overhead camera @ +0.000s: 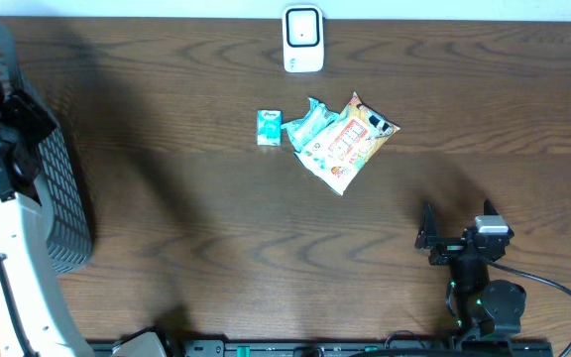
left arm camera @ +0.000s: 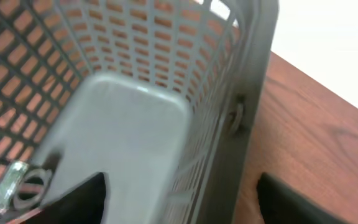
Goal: Scan the item barcode
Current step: 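Move the left gripper back into the basket toward the remaining items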
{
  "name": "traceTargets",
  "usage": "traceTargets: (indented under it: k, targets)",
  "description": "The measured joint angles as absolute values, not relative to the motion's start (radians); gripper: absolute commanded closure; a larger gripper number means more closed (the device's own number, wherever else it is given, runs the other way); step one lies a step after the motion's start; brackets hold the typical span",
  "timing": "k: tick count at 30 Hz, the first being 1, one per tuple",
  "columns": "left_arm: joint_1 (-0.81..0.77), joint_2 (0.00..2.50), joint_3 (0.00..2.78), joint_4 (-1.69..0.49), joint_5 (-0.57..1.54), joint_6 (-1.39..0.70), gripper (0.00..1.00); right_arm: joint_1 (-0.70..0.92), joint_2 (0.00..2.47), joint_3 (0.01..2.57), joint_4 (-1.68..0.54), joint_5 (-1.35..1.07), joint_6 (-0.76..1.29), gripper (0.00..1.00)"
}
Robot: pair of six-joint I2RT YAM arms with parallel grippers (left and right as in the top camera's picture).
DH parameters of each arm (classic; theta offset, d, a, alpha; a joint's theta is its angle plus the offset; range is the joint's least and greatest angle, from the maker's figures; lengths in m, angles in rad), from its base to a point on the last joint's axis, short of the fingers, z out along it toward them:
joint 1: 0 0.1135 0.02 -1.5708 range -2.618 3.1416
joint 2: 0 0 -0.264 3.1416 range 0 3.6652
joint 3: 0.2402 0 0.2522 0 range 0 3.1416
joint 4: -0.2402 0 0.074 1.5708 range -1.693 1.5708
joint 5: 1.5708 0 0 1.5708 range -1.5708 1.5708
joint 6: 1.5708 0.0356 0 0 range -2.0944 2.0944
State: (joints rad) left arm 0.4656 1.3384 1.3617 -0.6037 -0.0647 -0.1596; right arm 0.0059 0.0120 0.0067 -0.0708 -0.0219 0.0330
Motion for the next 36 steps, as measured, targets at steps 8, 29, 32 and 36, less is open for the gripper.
traceTargets:
  k: [8, 29, 32, 36]
  targets:
    - [0.472, 1.224, 1.362, -0.508, -0.058, -0.157, 0.81, 0.006, 0.012, 0.007, -0.071, -0.022, 0.033, 0.01]
    - [0.674, 1.457, 1.362, -0.636, 0.07, -0.16, 0.93, 0.006, 0.012, 0.007, -0.071, -0.022, 0.033, 0.01]
    - [0.674, 1.472, 1.362, -0.636, 0.153, -0.157, 0.92, 0.006, 0.012, 0.007, -0.071, -0.022, 0.033, 0.01]
    - [0.674, 1.473, 1.362, -0.628, 0.288, -0.1, 0.93, 0.006, 0.012, 0.007, -0.071, -0.022, 0.033, 0.01]
